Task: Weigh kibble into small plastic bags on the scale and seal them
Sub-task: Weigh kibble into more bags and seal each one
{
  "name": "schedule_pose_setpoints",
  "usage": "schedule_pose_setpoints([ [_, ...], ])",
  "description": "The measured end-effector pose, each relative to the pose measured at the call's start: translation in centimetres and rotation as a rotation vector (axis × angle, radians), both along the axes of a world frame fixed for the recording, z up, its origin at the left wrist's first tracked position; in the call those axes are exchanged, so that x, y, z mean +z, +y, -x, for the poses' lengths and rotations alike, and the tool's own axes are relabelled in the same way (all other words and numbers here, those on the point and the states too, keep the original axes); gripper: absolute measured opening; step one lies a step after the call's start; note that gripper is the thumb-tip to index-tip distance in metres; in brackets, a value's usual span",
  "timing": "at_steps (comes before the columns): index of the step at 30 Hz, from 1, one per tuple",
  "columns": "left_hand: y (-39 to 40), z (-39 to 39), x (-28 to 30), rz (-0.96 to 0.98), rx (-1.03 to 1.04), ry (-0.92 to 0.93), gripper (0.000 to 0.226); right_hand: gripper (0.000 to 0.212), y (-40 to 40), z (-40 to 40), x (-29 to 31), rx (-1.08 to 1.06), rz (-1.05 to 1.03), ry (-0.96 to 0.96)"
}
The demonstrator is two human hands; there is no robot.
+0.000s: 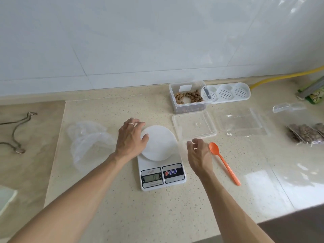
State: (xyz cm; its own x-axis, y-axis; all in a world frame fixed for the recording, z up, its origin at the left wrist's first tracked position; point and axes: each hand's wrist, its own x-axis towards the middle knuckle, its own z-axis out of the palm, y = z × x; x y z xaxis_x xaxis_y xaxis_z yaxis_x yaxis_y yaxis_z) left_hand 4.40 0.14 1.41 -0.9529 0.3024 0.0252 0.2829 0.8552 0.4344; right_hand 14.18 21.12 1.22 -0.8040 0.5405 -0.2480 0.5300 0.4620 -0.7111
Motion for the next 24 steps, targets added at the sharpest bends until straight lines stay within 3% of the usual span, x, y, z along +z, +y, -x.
schedule_pose_setpoints([
  [7,-1.3,-8.7,-1.8,-0.025,0.026,0.112,0.047,0.041,-1.4,-5.5,-1.4,0.321,-0.315,0.027],
  [12,-1.9,-13.8,-4.2,0.019,0.055,0.013,0.059,0.043,-2.1,-9.0,-3.4,0.473,-0.362,-0.040],
  [17,-1.6,-15.4,-5.2,0.056,0.035,-0.077,0.081,0.049,-2.2,-9.8,-3.8,0.603,-0.470,-0.094],
  [24,-1.4,-15.6,-5.6,0.031,0.067,-0.091,0.084,0.047,-2.2,-9.5,-3.8,0.647,-0.546,-0.143],
])
